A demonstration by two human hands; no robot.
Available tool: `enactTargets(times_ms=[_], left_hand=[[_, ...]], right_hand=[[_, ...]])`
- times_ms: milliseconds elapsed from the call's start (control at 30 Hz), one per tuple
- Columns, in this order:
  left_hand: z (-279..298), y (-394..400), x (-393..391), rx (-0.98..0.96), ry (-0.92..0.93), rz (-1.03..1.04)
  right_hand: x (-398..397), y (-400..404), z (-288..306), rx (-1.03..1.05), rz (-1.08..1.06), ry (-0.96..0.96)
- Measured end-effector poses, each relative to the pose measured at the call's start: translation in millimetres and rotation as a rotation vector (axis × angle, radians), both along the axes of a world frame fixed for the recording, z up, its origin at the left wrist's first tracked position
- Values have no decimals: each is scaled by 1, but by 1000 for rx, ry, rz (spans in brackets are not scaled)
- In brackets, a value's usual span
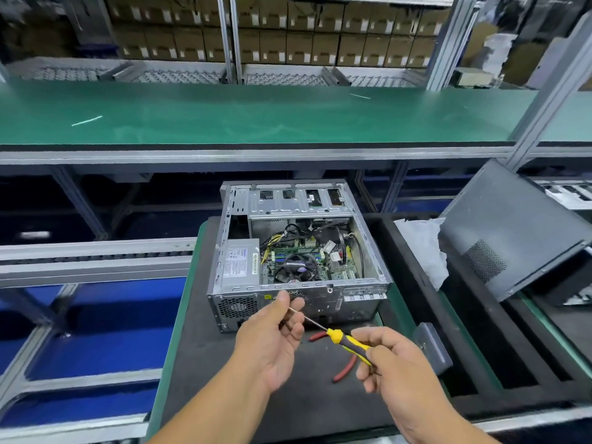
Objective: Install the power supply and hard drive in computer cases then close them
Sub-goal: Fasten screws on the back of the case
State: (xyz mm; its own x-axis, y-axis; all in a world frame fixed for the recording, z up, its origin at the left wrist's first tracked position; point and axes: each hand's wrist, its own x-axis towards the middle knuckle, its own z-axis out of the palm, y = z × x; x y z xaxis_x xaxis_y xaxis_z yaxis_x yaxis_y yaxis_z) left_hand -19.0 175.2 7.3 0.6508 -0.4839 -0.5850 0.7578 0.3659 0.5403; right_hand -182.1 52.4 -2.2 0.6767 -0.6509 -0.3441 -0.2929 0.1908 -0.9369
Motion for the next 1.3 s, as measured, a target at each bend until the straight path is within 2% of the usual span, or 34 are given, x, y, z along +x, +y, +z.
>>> enactTargets(times_ms=[100,267,533,700,800,867,933,1000,1067,1100,1200,1300], left_hand=[[1,1,-2,-33,18,-19],[1,1,-1,44,-91,-129],[-4,-11,-1,109,-65,-184],[-4,-13,-5,125,-122,-275],[-9,-10,-9,219,-87,-229],[-3,-9,4,251,-136,-152],[13,-15,31,338,-367,-85],[30,-30,68,578,-807,-100],[38,-49,103,874,-1290,-288],[39,-60,116,1009,-1441,-453],[24,-89,144,1298,-1603,-966],[7,-103,154,1374,-1595,-1207]], right_hand=[[-2,4,-1,-9,4,30],[-5,11,4,8,1,18],[-4,24,-1,-12,169,72],[7,28,-10,76,118,-39],[11,26,-17,116,65,-86],[10,23,-22,150,41,-102],[9,20,-27,175,24,-112],[6,18,-34,182,12,-104],[3,15,-42,192,3,-82],[2,14,-44,197,-1,-73],[1,10,-46,193,-7,-56],[1,5,-44,184,7,-44]])
